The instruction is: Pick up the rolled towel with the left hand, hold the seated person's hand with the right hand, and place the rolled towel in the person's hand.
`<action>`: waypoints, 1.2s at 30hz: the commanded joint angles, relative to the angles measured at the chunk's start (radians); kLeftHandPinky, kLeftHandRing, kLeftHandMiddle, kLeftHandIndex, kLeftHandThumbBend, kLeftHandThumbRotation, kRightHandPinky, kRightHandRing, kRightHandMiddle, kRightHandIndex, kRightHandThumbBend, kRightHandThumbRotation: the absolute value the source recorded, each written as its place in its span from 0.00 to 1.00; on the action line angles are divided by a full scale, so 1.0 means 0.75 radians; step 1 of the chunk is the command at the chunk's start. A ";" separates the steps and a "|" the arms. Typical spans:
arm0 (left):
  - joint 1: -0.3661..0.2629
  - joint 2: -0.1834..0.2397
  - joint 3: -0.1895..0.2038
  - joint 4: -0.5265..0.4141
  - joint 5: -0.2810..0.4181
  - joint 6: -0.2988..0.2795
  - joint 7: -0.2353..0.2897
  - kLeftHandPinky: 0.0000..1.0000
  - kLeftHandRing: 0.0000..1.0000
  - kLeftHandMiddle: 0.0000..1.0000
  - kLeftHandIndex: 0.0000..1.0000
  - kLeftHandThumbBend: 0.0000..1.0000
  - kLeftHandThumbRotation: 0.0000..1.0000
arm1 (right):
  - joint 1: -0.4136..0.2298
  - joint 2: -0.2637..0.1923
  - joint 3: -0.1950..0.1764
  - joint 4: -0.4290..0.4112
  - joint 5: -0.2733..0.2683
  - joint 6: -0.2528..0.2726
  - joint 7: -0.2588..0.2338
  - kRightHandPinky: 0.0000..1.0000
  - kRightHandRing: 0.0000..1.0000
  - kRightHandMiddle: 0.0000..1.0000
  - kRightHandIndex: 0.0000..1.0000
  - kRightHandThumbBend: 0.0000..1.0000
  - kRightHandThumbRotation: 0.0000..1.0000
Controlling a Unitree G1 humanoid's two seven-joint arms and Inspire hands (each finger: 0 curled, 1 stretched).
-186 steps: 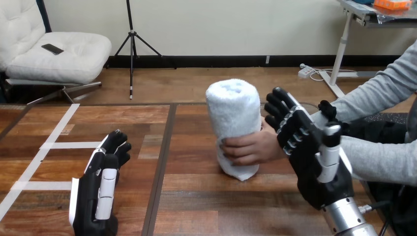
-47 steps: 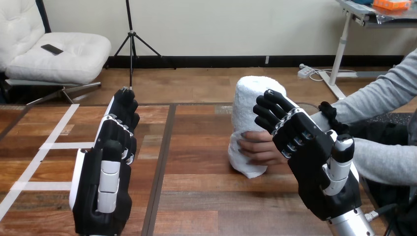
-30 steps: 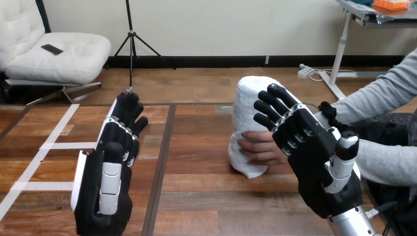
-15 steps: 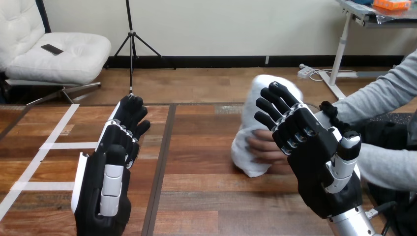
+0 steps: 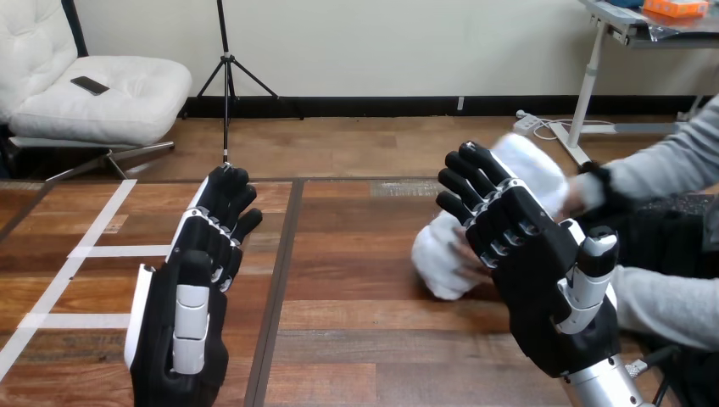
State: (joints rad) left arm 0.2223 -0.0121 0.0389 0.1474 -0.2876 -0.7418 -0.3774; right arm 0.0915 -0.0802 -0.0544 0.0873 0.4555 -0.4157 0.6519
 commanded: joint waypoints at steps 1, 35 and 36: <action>-0.082 -0.006 -0.017 -0.005 -0.011 -0.016 -0.011 0.88 0.92 0.92 0.90 0.75 0.92 | -0.053 0.006 -0.003 -0.032 0.020 0.007 0.002 0.97 0.96 0.94 0.91 0.97 1.00; -0.081 -0.014 -0.024 -0.004 0.001 -0.005 0.019 0.87 0.91 0.91 0.89 0.73 0.91 | -0.049 0.003 -0.006 -0.042 0.013 0.004 -0.008 0.93 0.93 0.91 0.88 0.94 1.00; -0.082 -0.015 -0.025 -0.003 0.001 -0.005 0.019 0.87 0.91 0.91 0.89 0.73 0.91 | -0.049 0.003 -0.007 -0.043 0.012 0.003 -0.011 0.93 0.92 0.91 0.88 0.94 1.00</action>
